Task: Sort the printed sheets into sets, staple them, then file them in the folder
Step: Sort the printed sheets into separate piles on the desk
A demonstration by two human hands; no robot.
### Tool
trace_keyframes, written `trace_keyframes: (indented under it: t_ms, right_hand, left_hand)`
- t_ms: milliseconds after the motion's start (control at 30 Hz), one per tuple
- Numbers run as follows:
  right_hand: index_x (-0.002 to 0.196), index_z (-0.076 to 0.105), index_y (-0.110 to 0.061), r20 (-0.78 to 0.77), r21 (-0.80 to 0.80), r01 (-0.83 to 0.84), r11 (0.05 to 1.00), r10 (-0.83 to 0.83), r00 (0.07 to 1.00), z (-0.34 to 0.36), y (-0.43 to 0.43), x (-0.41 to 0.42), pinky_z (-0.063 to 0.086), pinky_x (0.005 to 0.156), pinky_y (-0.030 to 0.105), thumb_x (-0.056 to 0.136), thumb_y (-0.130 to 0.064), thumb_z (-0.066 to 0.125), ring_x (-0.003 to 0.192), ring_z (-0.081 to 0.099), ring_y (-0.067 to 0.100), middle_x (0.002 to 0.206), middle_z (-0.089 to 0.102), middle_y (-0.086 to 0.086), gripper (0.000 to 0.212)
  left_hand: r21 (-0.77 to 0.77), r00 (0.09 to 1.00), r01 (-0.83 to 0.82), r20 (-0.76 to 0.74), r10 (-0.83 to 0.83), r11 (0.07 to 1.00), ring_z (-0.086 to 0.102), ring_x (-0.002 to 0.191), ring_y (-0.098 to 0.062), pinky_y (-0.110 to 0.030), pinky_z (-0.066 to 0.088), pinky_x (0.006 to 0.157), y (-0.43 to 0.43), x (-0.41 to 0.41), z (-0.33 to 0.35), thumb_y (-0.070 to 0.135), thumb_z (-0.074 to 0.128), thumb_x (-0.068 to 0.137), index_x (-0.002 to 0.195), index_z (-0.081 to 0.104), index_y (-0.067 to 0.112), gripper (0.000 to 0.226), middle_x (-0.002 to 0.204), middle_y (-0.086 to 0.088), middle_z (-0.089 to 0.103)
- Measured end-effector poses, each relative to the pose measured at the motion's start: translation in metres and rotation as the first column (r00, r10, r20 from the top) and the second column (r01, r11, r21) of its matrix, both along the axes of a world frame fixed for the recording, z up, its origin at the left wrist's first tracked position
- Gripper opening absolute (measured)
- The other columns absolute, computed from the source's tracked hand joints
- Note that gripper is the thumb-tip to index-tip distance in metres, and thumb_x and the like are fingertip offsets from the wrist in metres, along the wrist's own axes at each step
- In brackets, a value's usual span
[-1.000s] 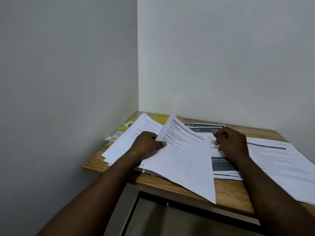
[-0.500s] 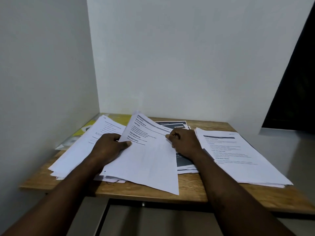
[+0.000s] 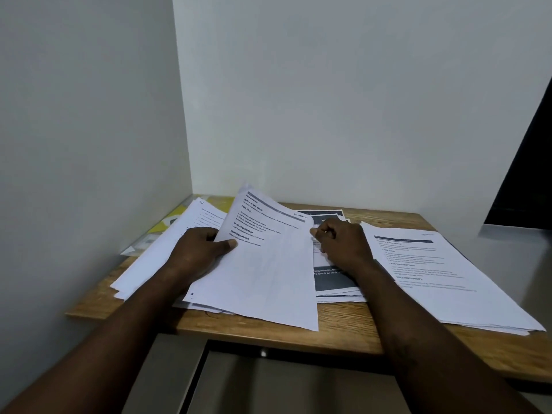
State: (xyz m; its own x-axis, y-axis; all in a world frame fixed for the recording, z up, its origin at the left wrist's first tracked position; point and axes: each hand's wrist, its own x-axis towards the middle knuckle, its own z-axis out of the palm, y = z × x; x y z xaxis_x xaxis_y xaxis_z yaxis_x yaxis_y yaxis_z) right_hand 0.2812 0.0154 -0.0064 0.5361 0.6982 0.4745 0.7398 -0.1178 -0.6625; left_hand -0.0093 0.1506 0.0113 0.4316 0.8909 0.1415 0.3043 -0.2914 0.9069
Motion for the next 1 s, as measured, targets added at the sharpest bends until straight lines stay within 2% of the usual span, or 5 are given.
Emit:
trace_keyframes:
  t_ms: [167, 367, 667, 900, 1000]
  right_hand:
    - [0.076, 0.067, -0.022, 0.021, -0.032, -0.018, 0.999, 0.019, 1.000, 0.003, -0.003, -0.004, 0.059, 0.070, 0.035, 0.096, -0.040, 0.074, 0.058, 0.068, 0.010, 0.065, 0.072, -0.001, 0.028]
    - [0.093, 0.070, -0.021, -0.202, -0.007, -0.112, 0.994, 0.108, 0.973, 0.011, -0.010, -0.016, 0.050, 0.052, 0.024, 0.092, -0.039, 0.081, 0.052, 0.067, 0.015, 0.072, 0.078, -0.004, 0.021]
    - [0.090, 0.071, -0.010, -0.363, 0.181, -0.152, 0.972, 0.210, 0.908, 0.018, -0.011, -0.015, 0.052, 0.056, 0.021, 0.089, -0.009, 0.084, 0.050, 0.065, 0.018, 0.066, 0.074, 0.005, 0.013]
    - [0.108, 0.075, -0.010, -0.469, 0.218, -0.208, 0.954, 0.289, 0.834, 0.020, -0.024, -0.010, 0.052, 0.054, 0.028, 0.095, -0.013, 0.078, 0.067, 0.069, 0.013, 0.085, 0.080, 0.000, 0.014]
    - [0.104, 0.075, -0.004, -0.575, 0.278, -0.117, 0.953, 0.263, 0.775, 0.018, -0.043, 0.004, 0.062, 0.068, 0.036, 0.098, -0.008, 0.072, 0.080, 0.075, 0.022, 0.095, 0.081, 0.008, 0.008]
  left_hand:
    - [-0.059, 0.996, 0.011, 0.090, -0.006, 0.998, 0.079, 0.083, -0.016, -0.029, 0.058, 0.074, 0.002, -0.014, -0.001, 0.027, 0.081, 0.092, 0.101, 0.082, 0.017, 0.014, 0.092, 0.005, 0.082]
    - [-0.152, 0.954, 0.059, 0.300, -0.011, 0.987, 0.080, 0.086, -0.021, -0.032, 0.061, 0.076, -0.009, -0.009, 0.000, 0.020, 0.079, 0.093, 0.106, 0.080, 0.011, 0.016, 0.097, -0.002, 0.082]
    - [-0.170, 0.932, 0.064, 0.363, 0.002, 0.983, 0.079, 0.094, -0.026, -0.041, 0.062, 0.091, -0.014, 0.008, 0.000, 0.018, 0.078, 0.093, 0.111, 0.079, 0.010, 0.019, 0.100, -0.004, 0.082]
    - [-0.187, 0.908, 0.108, 0.418, -0.021, 0.976, 0.080, 0.089, -0.024, -0.036, 0.062, 0.081, -0.026, 0.026, 0.011, 0.020, 0.077, 0.095, 0.109, 0.078, 0.009, 0.018, 0.099, -0.005, 0.082]
    - [-0.139, 0.933, 0.146, 0.350, -0.090, 0.979, 0.072, 0.074, -0.025, -0.032, 0.054, 0.066, -0.031, 0.038, 0.014, 0.030, 0.078, 0.094, 0.093, 0.078, 0.007, 0.024, 0.090, -0.007, 0.080]
